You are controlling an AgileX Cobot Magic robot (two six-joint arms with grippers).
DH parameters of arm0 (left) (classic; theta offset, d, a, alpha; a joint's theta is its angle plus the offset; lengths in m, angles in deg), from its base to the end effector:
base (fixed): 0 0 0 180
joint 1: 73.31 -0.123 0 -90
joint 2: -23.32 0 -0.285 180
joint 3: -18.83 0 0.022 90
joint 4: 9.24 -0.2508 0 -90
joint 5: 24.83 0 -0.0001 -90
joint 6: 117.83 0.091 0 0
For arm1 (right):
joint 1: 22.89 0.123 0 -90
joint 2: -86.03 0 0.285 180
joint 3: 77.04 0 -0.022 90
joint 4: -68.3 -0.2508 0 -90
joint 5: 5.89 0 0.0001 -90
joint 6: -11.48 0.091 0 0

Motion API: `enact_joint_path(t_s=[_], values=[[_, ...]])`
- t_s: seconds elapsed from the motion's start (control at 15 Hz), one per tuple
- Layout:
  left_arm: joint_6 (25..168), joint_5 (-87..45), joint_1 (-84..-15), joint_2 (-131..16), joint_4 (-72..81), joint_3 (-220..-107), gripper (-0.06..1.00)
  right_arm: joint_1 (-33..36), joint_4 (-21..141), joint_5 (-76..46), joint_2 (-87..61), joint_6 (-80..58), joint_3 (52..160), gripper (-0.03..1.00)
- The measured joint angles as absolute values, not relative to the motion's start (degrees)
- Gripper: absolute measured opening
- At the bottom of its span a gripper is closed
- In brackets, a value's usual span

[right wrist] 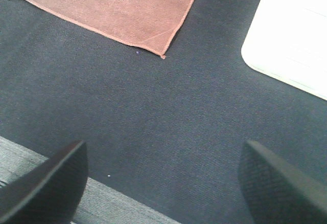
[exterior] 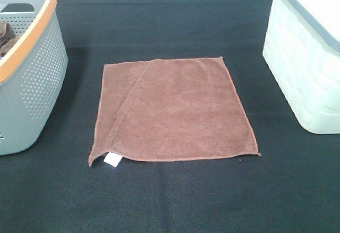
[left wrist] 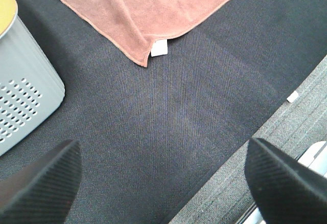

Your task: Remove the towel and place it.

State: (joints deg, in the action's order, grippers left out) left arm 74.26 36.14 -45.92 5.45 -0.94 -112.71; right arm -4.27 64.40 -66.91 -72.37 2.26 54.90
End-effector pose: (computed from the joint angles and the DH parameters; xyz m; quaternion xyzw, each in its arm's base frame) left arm 0.0139 -0.0201 0.2768 0.2987 0.8424 -0.1306 0.4291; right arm 0.0280 0.0152 0.2765 -0.2160 0.8822 0.0680 0.4128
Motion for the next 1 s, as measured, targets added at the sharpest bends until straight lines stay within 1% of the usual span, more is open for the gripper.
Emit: enact_joint_path(t_s=[0.87,0.93,1.0], values=[[73.63,35.97,-45.92,5.45,-1.97,-112.71,0.82,-4.27,64.23,-66.91,-72.37,2.37,54.9,0.77],[73.63,35.97,-46.44,5.67,-1.97,-112.71,0.82,-4.84,64.0,-66.91,-72.37,2.37,54.9,0.77],[73.63,35.91,-50.22,5.79,-1.97,-112.71,0.82,-7.77,63.72,-66.91,-72.37,2.37,54.9,0.77]])
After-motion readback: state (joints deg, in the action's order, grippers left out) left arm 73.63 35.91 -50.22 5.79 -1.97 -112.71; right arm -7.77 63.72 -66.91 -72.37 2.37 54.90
